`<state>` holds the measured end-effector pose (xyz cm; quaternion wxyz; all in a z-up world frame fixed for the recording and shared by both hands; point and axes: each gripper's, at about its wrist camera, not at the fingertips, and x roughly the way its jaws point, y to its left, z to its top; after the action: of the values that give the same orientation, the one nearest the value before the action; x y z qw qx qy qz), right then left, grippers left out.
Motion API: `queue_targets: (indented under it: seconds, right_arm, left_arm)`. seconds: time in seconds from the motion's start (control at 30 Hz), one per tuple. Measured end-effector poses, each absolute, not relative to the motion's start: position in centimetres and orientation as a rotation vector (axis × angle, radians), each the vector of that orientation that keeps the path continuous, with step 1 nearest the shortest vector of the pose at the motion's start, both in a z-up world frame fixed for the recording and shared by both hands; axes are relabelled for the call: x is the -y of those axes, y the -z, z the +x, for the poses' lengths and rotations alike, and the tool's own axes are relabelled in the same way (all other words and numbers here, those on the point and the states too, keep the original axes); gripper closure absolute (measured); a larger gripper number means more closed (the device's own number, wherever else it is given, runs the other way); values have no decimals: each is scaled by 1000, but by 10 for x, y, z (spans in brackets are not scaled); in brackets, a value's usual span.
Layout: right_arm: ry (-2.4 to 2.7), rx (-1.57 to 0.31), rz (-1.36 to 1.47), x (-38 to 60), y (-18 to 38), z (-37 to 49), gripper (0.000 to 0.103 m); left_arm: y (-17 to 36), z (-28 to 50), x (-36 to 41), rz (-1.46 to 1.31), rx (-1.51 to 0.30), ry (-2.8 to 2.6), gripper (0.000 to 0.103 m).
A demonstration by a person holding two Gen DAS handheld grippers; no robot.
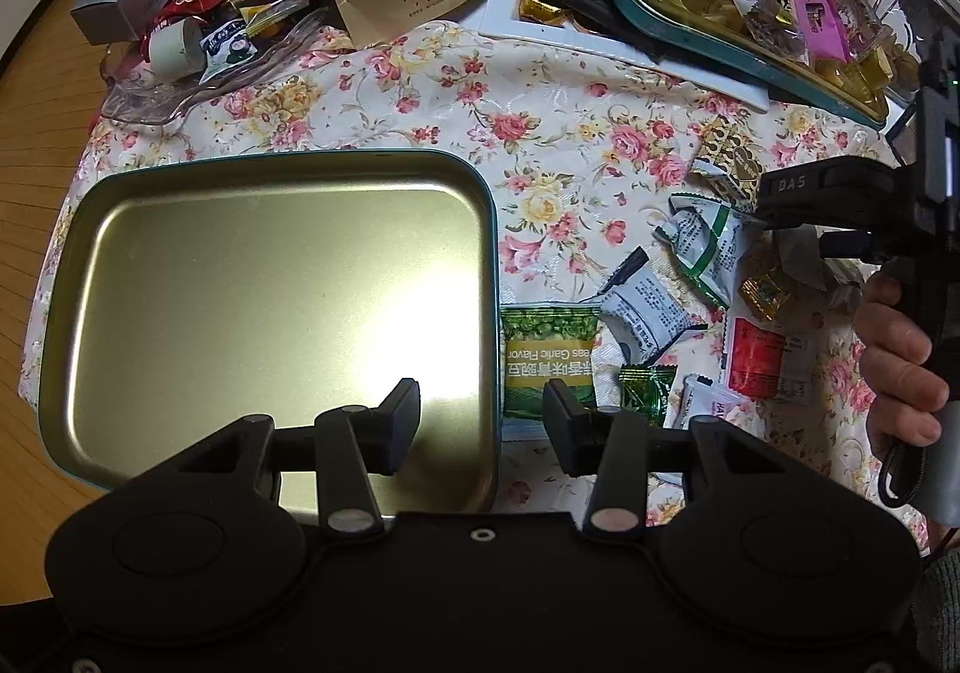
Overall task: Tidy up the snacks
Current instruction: 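Grasp the white hawthorn strip packet with the right tool while the left tool reaches the green pea bag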
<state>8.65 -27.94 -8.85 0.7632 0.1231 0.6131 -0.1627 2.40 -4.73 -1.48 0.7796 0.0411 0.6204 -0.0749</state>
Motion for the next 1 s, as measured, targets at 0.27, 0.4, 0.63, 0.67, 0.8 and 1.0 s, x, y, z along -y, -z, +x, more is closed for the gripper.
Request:
queue_targets:
  seconds: [0.27, 0.4, 0.63, 0.67, 0.8, 1.0]
  right_arm:
    - [384, -1345, 225, 265, 92, 88, 27]
    - [373, -1340, 248, 271, 91, 82, 28]
    - [311, -1366, 272, 280, 85, 82, 81]
    - [307, -1374, 295, 282, 85, 82, 82]
    - [316, -1387, 378, 296, 71, 77, 82]
    - [284, -1355, 438, 306, 15, 60, 82]
  left_arm:
    - [13, 22, 46, 87, -1335, 162, 50]
    - [13, 23, 45, 83, -1331, 155, 50]
    - [12, 23, 46, 80, -1326, 157, 50]
    - [11, 23, 46, 77, -1325, 159, 50]
    - [5, 26, 43, 51, -1317, 177, 50]
    - [-7, 30, 36, 28, -1276, 217, 51]
